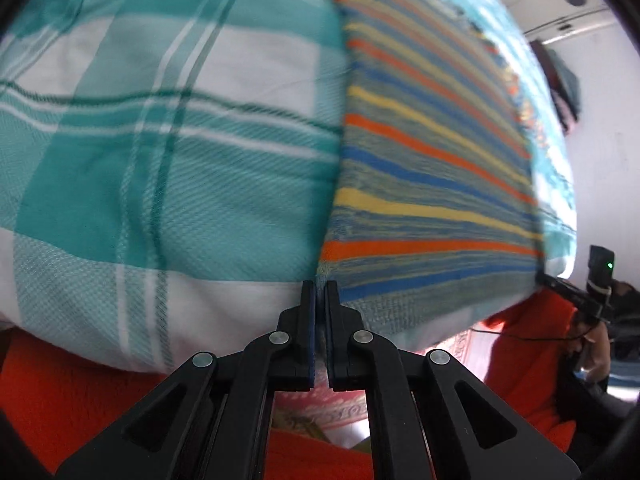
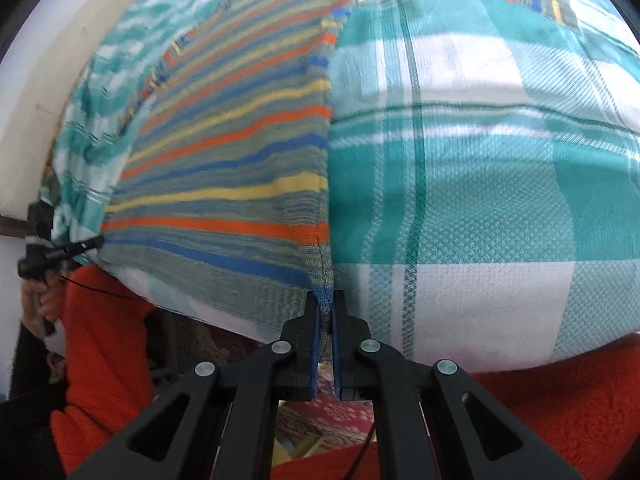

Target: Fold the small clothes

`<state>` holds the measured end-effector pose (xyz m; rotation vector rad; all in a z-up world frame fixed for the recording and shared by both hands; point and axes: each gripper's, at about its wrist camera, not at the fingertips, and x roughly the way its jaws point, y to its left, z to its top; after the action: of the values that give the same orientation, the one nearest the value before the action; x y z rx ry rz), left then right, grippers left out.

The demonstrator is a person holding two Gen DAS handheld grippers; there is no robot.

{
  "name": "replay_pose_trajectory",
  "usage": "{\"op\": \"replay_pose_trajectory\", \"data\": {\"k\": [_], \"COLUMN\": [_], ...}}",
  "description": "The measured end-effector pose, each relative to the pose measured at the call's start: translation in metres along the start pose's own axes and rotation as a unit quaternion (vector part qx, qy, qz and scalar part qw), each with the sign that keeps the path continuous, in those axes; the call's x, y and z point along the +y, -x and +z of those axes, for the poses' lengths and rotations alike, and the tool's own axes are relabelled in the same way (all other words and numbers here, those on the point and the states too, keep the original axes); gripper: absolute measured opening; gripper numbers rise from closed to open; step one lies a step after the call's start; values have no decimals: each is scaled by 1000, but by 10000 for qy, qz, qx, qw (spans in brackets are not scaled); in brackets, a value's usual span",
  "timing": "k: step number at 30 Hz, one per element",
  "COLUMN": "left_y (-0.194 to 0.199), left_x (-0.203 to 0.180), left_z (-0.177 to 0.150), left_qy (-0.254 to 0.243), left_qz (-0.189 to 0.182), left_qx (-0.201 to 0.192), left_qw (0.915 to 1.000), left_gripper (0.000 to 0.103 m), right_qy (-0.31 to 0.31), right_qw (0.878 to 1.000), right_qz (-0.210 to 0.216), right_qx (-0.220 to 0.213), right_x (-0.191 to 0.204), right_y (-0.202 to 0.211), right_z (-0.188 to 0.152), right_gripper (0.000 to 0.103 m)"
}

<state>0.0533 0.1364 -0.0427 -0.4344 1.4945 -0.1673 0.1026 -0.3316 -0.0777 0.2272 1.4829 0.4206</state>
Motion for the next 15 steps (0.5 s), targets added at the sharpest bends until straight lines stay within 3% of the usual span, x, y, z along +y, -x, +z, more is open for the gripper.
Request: {"op": "replay_pose_trajectory", "data": {"k": [3,6,11,13,15], "left_y": [-6,-21,-23,-17,-4], "left_x": [-2,-18,-33,-36,-38], "left_z": [1,-1,-8,-17,-32], "left_qy": [-96,-425,-595,-602,-586], "left_qz": [216,738,1370,1513,1591], "left_qx": [70,206,32,-66,-205], "left_qw": [9997,9962,9888,9866,9853], "left_gripper": [1,2,5,16,37], "right_qy": [-6,19,43,11,-131], "right_qw": [9999,9997,9981,9982,9986], "right_qz": [-51,-189,-497,-479,-274], "right_qx": [89,176,362,347,429], "right_x": [0,-1,0,-1,-1], "right_y": [1,-1,-21,-18,-15], "right_z": [2,3,3,2,-2], "right_gripper": [5,4,4,5,18]}}
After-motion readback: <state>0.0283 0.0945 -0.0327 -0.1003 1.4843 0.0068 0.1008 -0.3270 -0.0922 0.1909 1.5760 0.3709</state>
